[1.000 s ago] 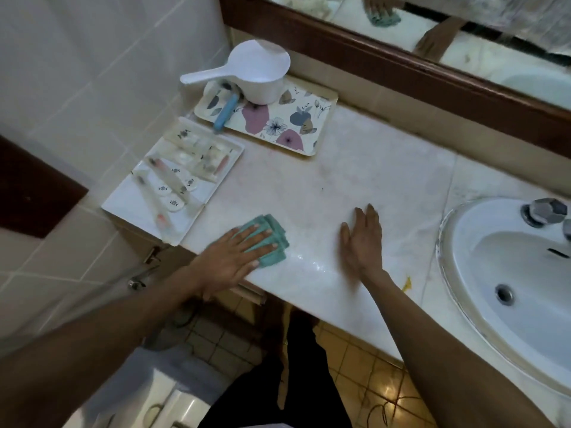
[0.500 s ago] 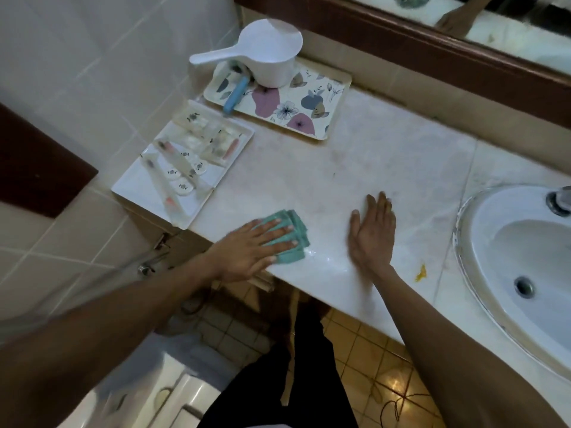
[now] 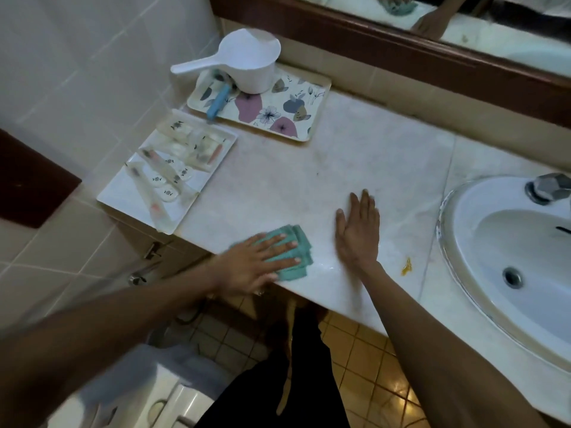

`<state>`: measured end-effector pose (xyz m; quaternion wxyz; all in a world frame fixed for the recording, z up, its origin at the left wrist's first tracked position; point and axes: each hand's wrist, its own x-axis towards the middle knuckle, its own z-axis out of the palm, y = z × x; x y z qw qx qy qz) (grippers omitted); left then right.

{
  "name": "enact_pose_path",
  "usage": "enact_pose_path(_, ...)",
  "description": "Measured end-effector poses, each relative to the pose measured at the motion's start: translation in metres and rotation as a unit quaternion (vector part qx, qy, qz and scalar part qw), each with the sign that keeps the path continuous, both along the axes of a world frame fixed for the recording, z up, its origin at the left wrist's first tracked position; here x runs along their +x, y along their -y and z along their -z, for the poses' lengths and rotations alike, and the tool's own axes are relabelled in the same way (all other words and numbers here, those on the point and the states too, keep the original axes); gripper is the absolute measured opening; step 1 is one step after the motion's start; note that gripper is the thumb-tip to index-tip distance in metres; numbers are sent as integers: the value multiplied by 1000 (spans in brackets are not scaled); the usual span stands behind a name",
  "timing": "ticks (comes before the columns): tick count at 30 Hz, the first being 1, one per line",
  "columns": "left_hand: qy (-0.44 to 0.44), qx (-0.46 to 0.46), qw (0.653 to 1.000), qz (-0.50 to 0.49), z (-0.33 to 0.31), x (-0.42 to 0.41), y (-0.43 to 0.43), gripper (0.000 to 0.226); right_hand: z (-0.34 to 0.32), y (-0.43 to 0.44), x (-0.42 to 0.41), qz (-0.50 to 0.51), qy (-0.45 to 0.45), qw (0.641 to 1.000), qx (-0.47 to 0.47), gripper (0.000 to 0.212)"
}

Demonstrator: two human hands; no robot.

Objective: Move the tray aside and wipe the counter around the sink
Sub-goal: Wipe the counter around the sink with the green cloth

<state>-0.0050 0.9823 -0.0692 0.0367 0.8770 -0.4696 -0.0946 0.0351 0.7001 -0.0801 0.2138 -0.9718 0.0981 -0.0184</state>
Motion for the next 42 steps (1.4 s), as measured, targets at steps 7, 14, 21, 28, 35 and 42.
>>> enact_pose_path(7, 4, -40, 935, -352, 7, 63, 34, 56, -16, 20, -2, -43, -38, 994, 94, 54)
enact_pose_path(14, -33, -105, 891, -440, 3, 39, 179, 63, -53, 129, -17, 41, 37, 998, 43, 48)
enact_pose_path(21, -23, -56, 997, -39, 9, -18, 171, 55, -45, 226, -86, 119, -74, 990, 23, 61)
enact_pose_path(28, 8, -54, 948, -314, 9, 32, 208, 58, -36, 247, -125, 106, -139, 984, -18, 67)
enact_pose_path(35, -20, -80, 963, -255, 7, -74, 339, 58, -31, 268, -150, 60, -95, 990, -79, 59)
enact_pose_path(42, 29, -25, 993, -110, 9, -50, 223, 54, -27, 271, -154, 54, -77, 992, -84, 58)
